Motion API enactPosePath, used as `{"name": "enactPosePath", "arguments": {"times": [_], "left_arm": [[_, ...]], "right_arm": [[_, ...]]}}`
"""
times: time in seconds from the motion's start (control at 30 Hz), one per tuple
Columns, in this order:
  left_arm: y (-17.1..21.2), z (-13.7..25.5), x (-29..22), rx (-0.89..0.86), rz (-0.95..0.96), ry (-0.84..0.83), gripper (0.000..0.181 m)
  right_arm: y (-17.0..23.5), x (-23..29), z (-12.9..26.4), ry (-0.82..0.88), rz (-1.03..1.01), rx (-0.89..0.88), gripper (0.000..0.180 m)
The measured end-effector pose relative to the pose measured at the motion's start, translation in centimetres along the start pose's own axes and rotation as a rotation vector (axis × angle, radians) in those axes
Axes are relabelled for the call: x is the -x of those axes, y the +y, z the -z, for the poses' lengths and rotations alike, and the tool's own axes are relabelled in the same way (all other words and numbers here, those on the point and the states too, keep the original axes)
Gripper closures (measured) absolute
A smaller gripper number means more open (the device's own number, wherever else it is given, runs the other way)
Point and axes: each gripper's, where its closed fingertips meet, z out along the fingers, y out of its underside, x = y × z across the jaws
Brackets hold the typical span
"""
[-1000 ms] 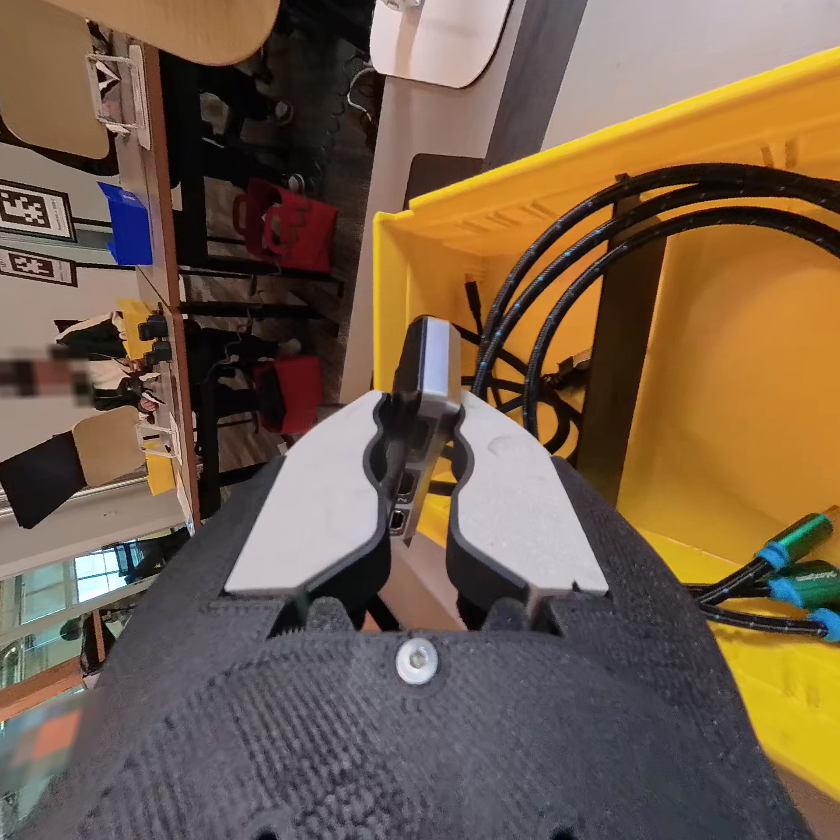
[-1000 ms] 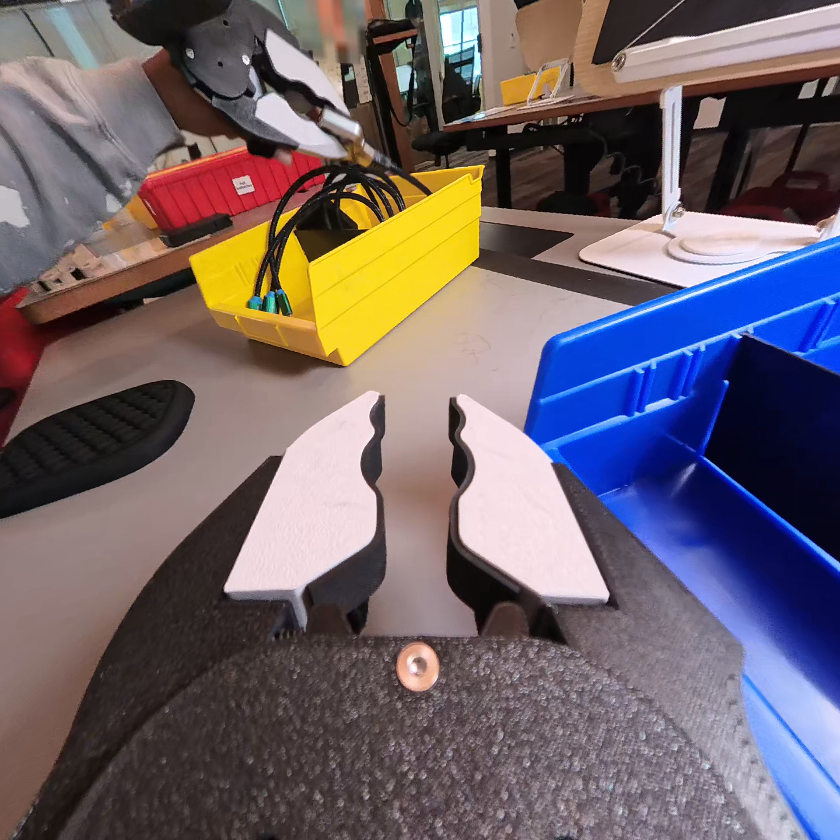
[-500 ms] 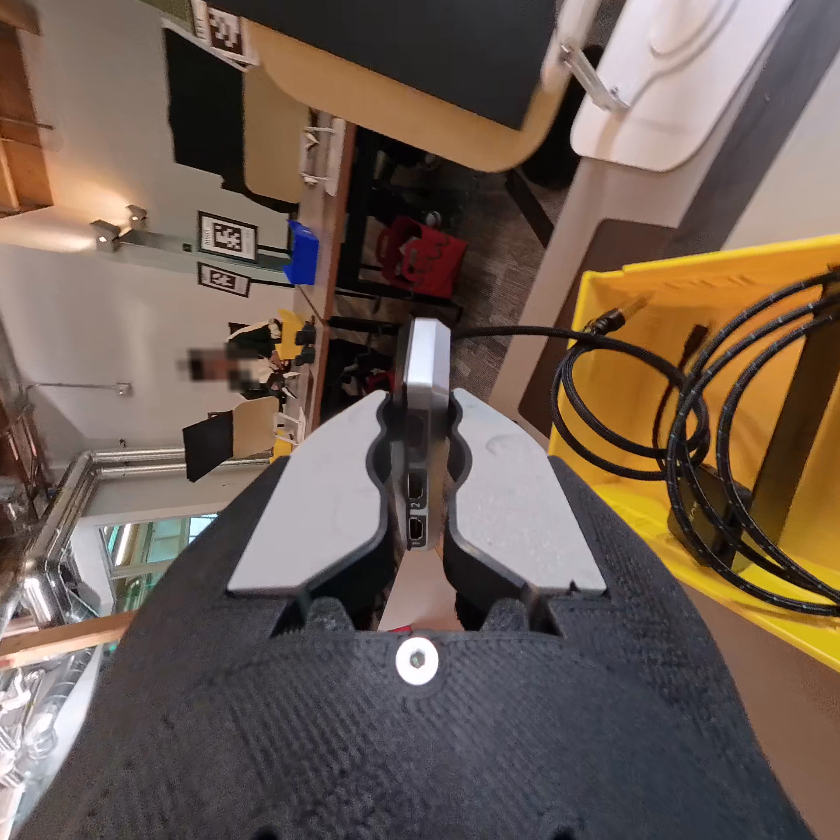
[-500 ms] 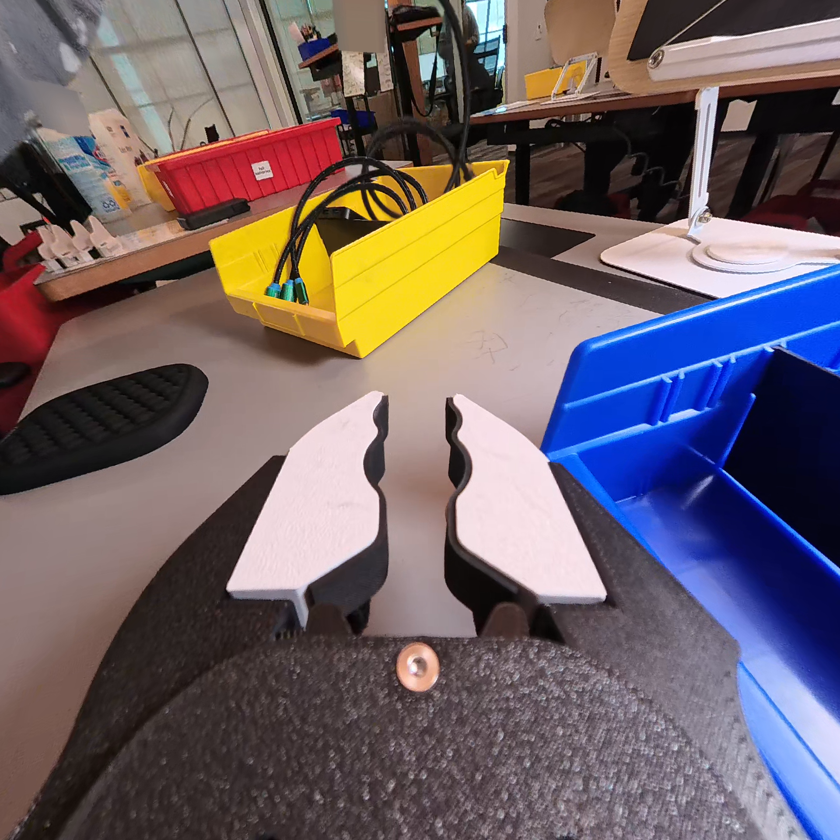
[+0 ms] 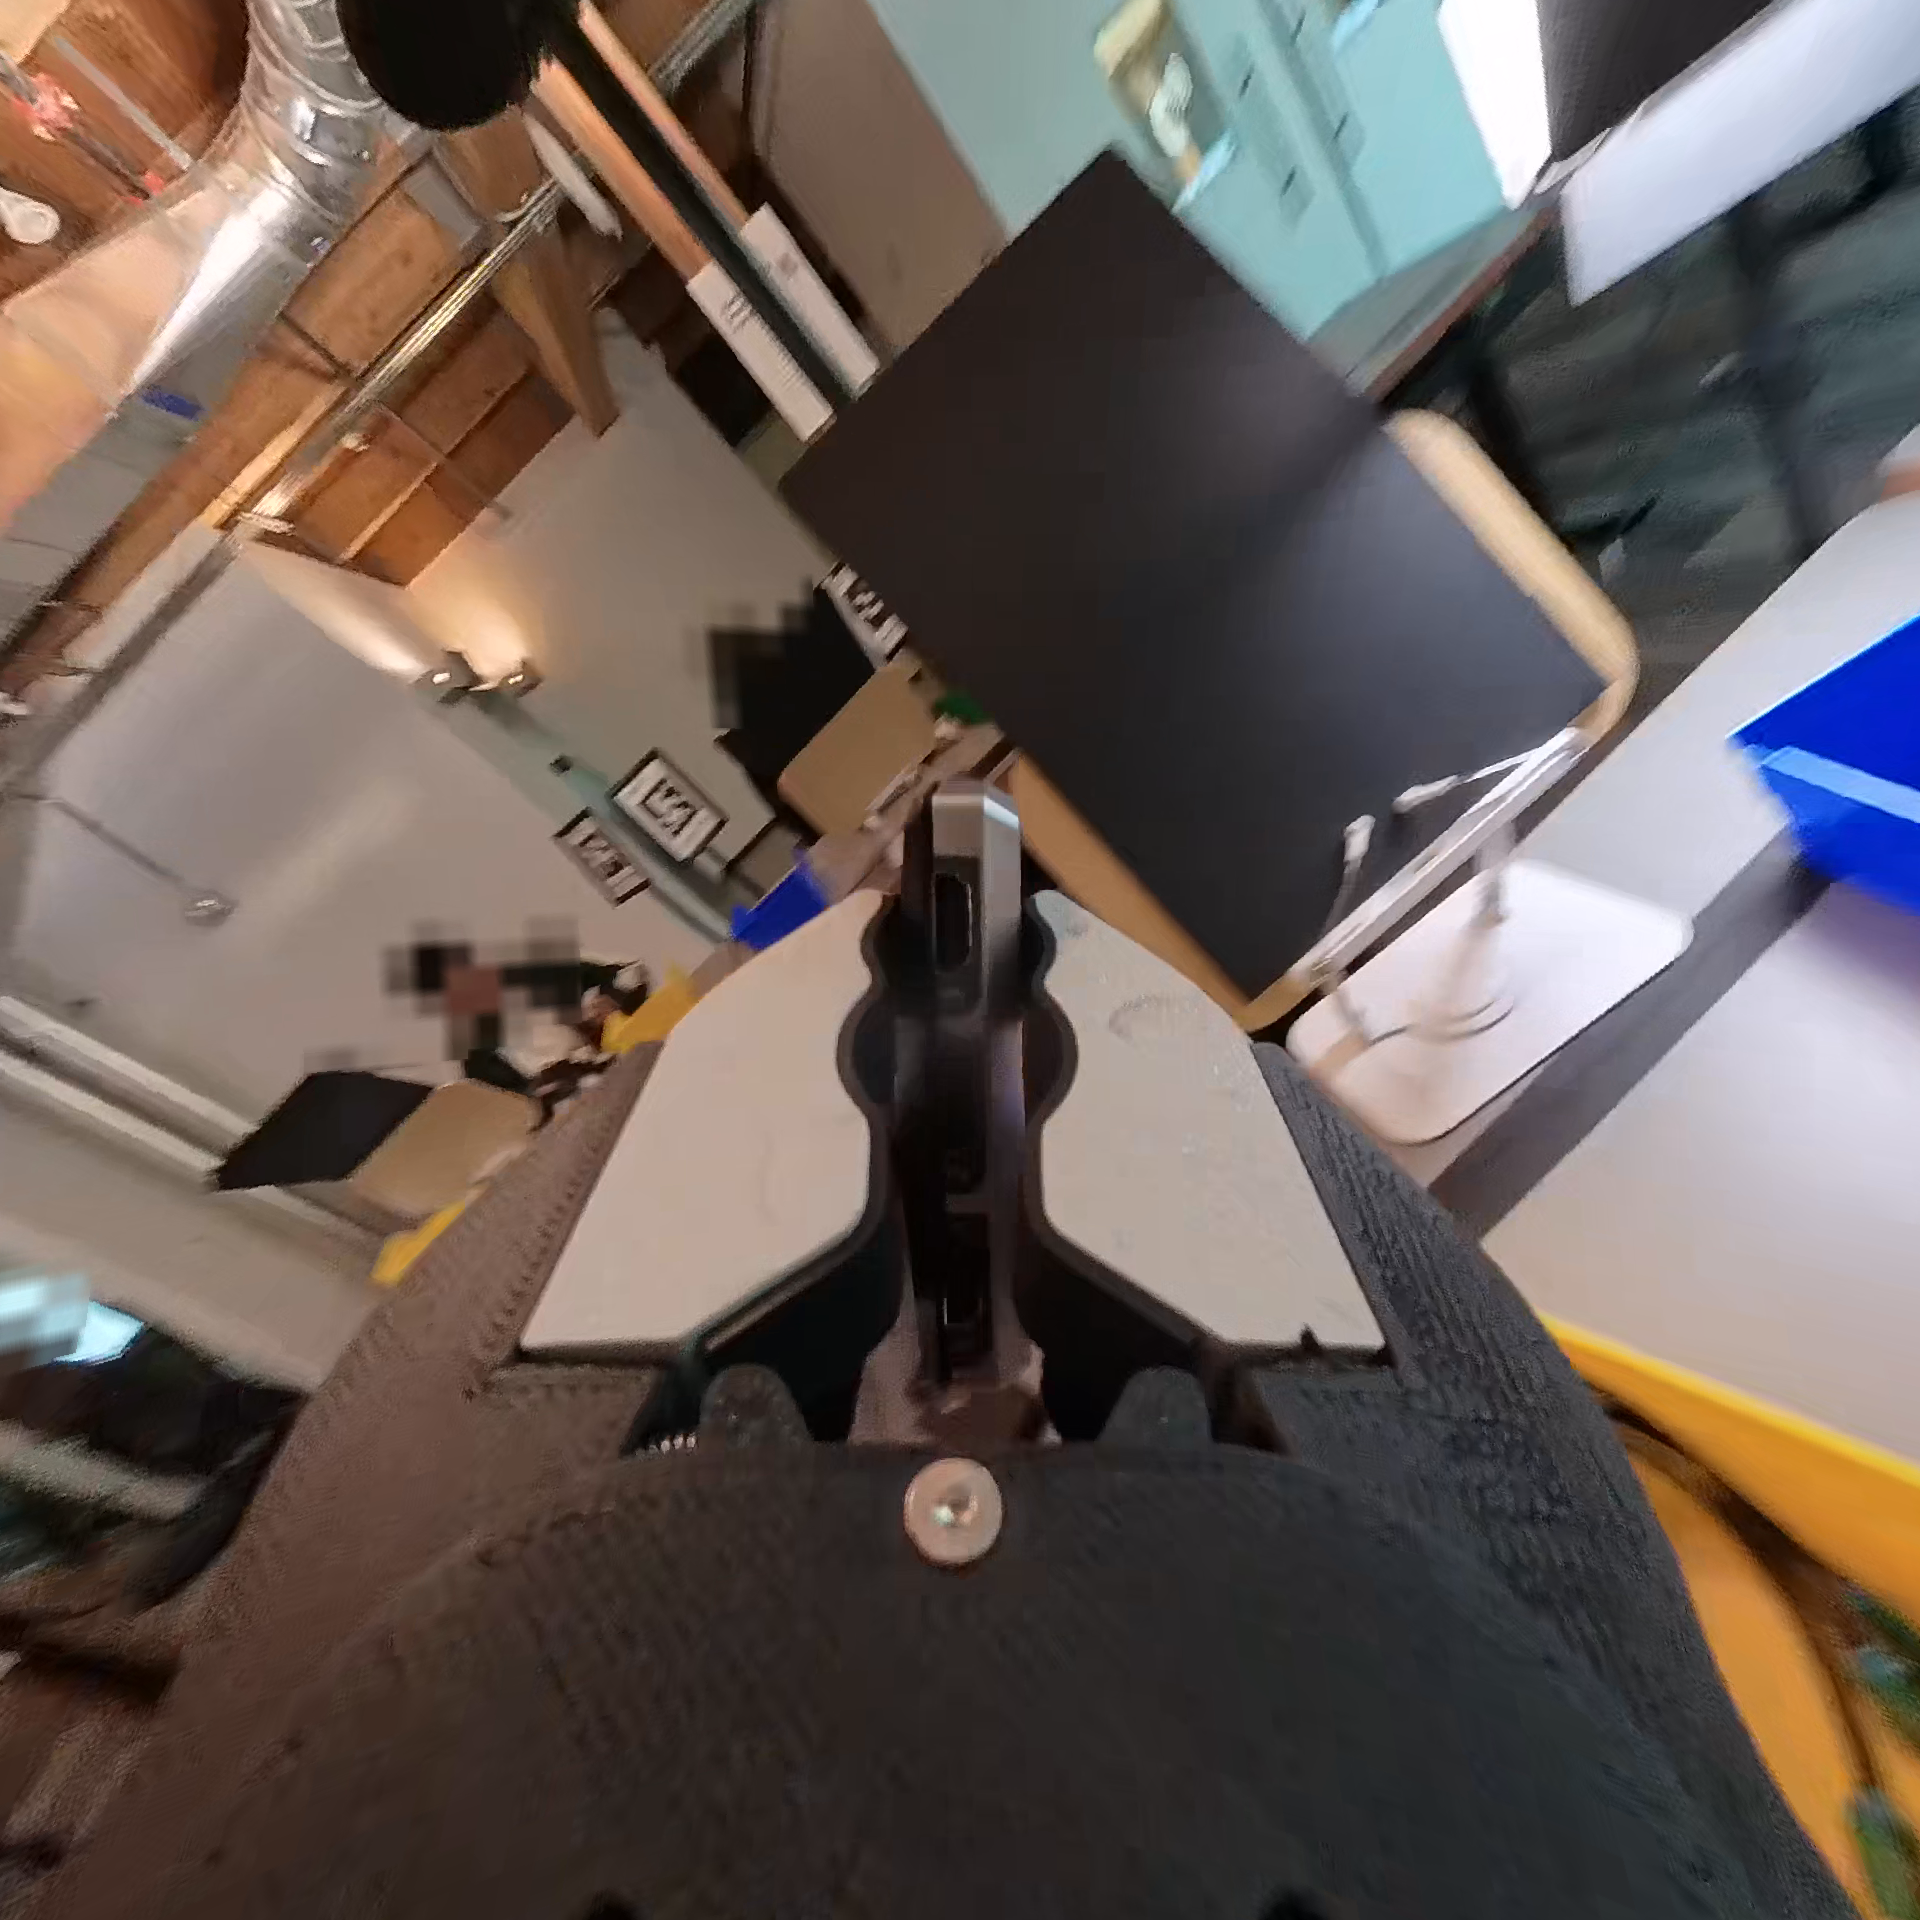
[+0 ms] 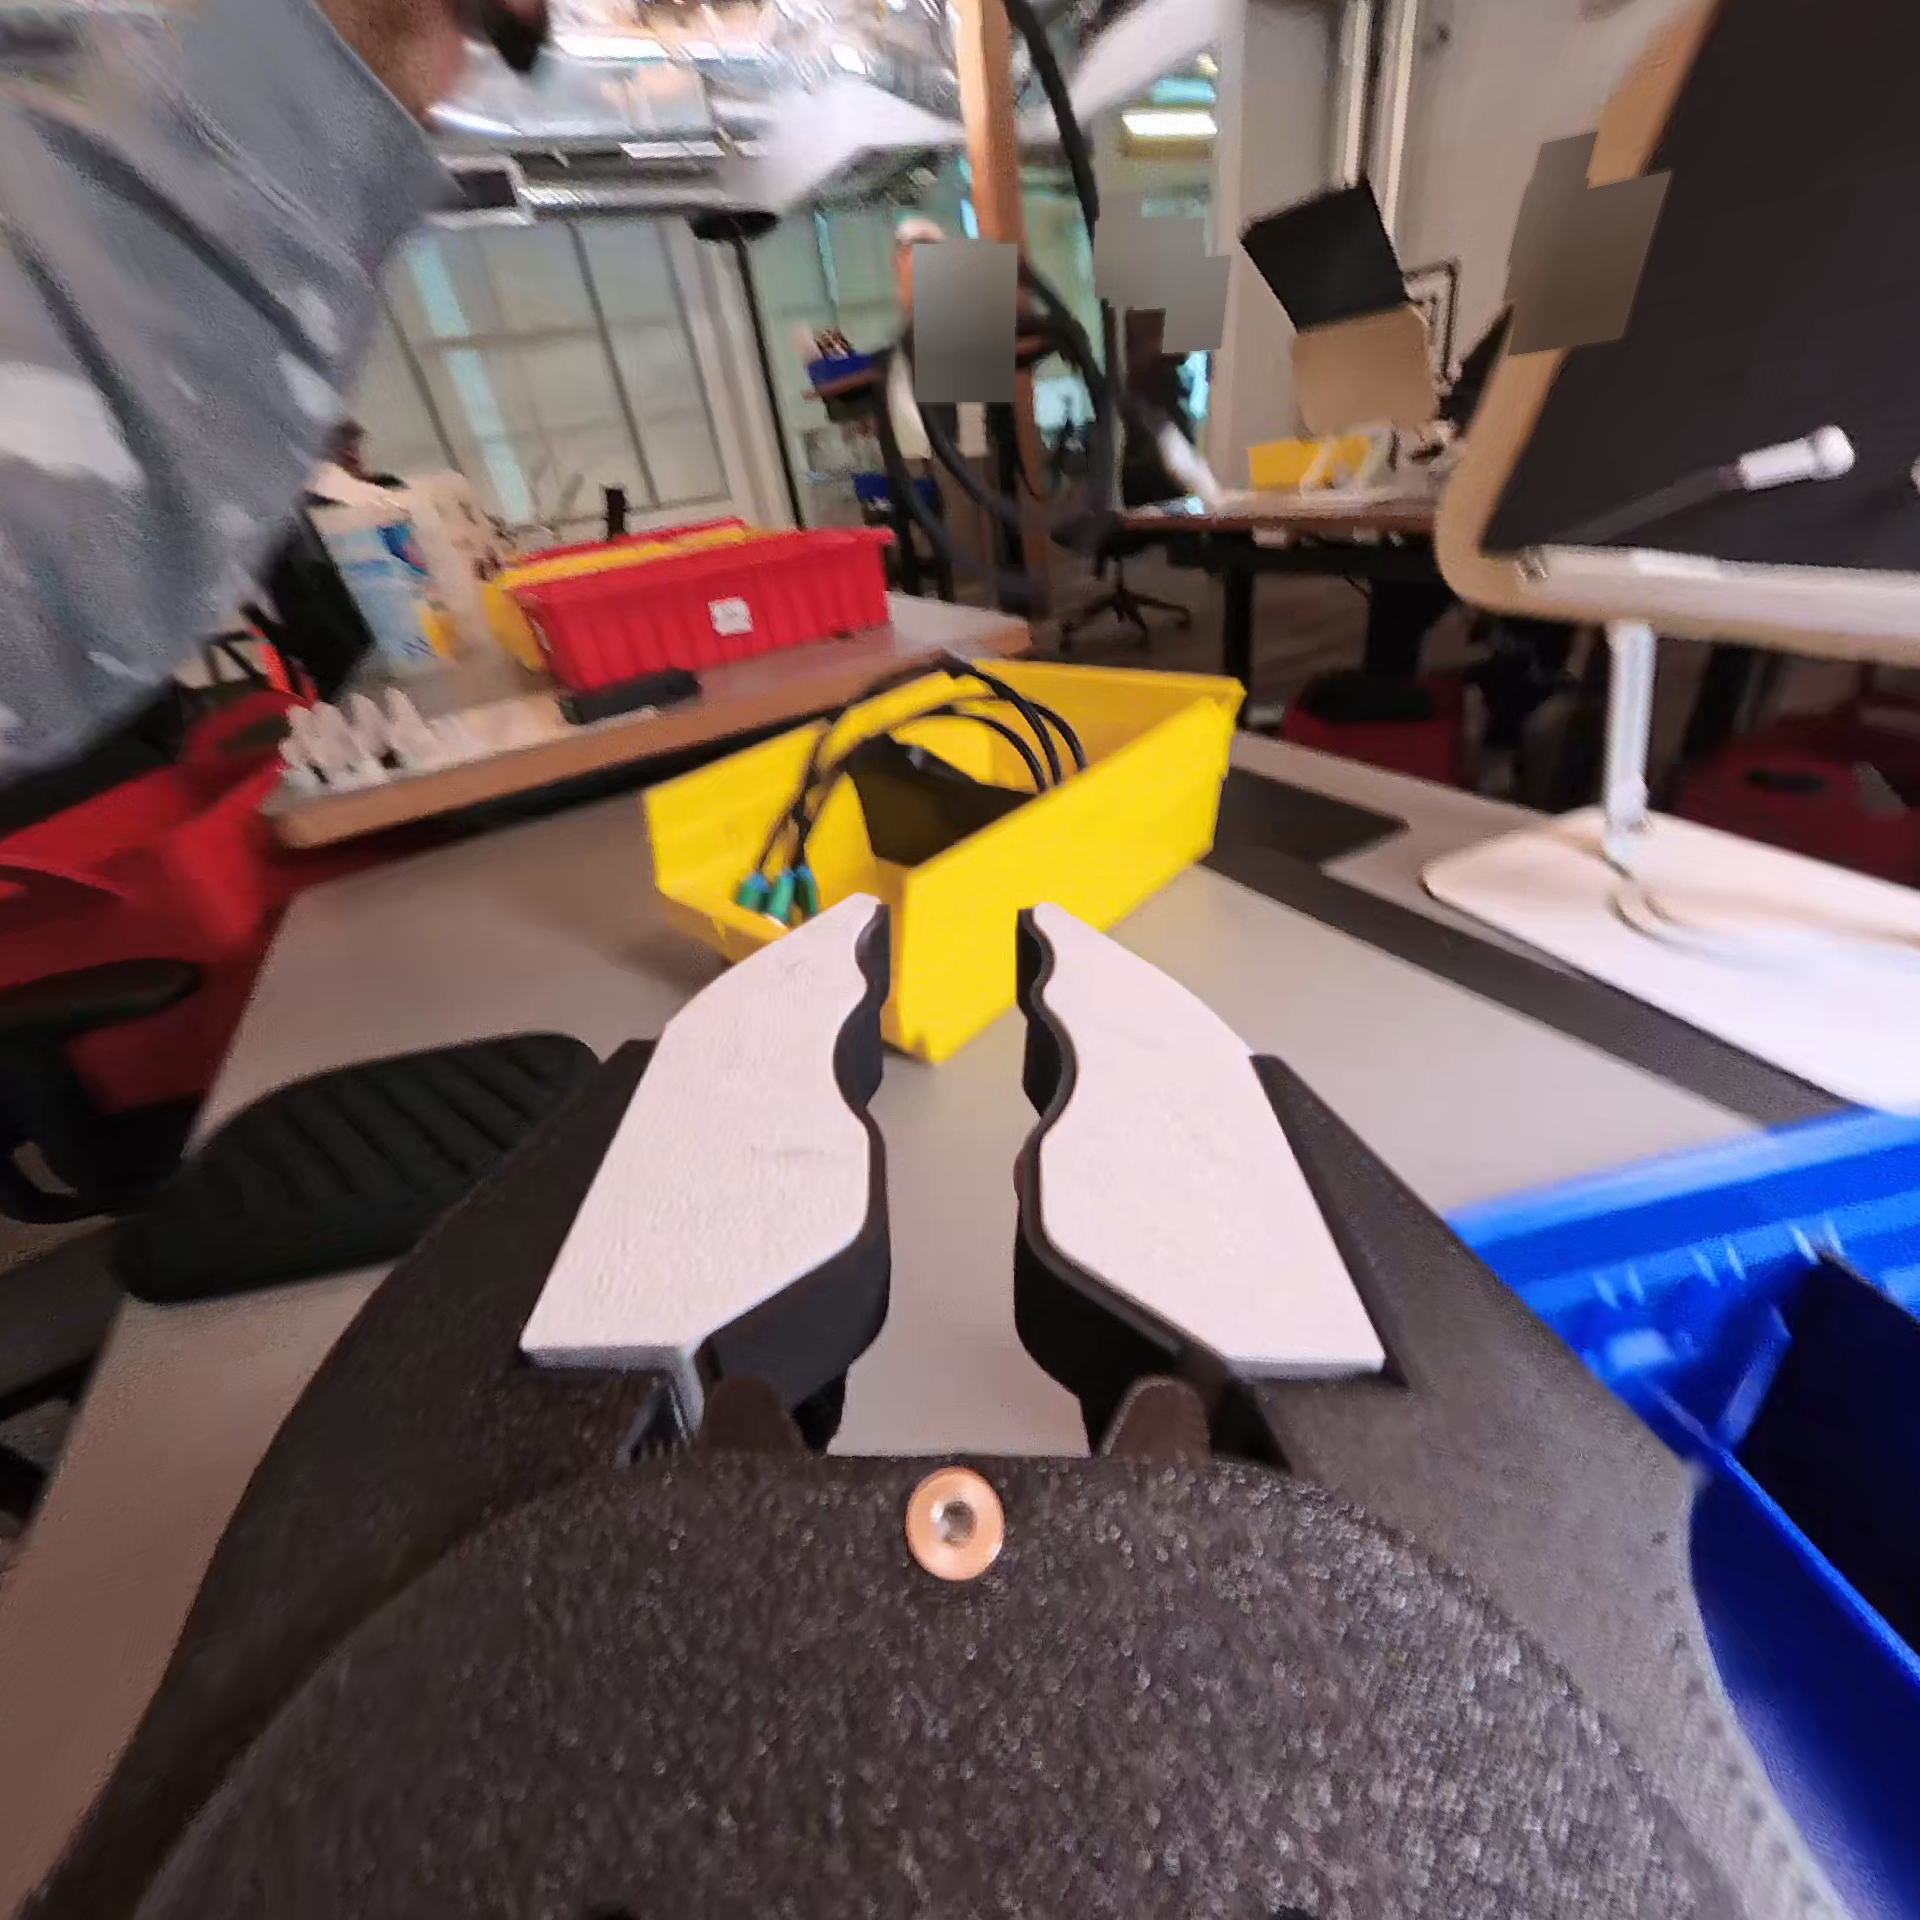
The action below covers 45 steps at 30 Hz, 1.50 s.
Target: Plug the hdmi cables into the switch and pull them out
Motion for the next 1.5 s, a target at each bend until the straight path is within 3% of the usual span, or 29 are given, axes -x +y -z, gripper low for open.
{"name": "enactPosePath", "arguments": {"times": [0.27, 0.5, 0.7, 1.03, 1.13, 1.2, 1.3, 1.5], "left_arm": [[-3.4, -1.3, -12.2, -0.262, 0.436, 0.382, 0.159], [-6.9, -0.9, -20.0, -0.412, 0.631, 0.627, 0.159], [-8.7, 1.2, -22.1, -0.518, 0.723, 0.708, 0.159], [-6.9, 2.2, -24.2, -0.651, 1.031, 0.763, 0.157], [-6.5, 2.2, -25.0, -0.639, 1.037, 0.805, 0.158], [-6.3, 2.2, -25.8, -0.637, 1.033, 0.842, 0.158], [-6.2, 2.3, -26.7, -0.625, 1.035, 0.94, 0.158], [-5.5, 2.6, -28.3, -0.548, 0.974, 1.044, 0.158]], "right_arm": [[-10.5, 9.0, -4.1, -0.266, 0.029, -0.168, 0.154], [-7.8, 9.3, -8.5, -0.307, -0.178, -0.063, 0.132], [-10.5, 4.6, -6.6, -0.308, -0.372, -0.354, 0.116], [-12.4, 2.5, -3.8, -0.275, -0.389, -0.465, 0.131], [-13.8, 1.3, -2.3, -0.242, -0.399, -0.555, 0.131], [-14.5, 0.8, -1.4, -0.212, -0.352, -0.575, 0.141], [-14.9, 0.8, -0.3, -0.239, -0.271, -0.532, 0.158], [-15.6, 1.3, 0.9, -0.215, -0.131, -0.426, 0.16]]}}
